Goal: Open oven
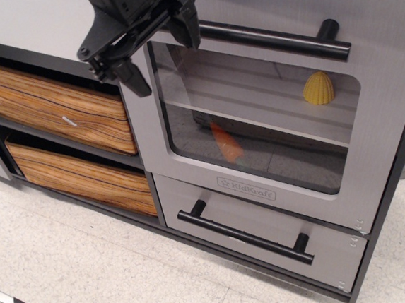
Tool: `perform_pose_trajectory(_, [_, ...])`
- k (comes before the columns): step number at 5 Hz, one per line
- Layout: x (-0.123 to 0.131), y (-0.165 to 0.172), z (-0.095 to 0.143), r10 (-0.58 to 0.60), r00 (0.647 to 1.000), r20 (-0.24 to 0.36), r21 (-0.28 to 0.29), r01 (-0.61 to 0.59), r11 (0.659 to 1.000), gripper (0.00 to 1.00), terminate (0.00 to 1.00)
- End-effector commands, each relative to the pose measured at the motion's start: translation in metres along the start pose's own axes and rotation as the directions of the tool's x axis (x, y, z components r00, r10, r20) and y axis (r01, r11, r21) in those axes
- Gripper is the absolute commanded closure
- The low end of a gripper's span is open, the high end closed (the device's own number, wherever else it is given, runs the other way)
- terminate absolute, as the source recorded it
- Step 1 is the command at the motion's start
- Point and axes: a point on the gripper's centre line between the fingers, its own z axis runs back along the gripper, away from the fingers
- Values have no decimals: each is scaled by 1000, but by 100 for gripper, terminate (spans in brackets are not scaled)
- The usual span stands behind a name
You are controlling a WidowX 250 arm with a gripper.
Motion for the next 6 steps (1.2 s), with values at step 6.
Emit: perform_pose_trajectory(6, [29,-28,-14,308,951,-21,-112,-309,945,0,0])
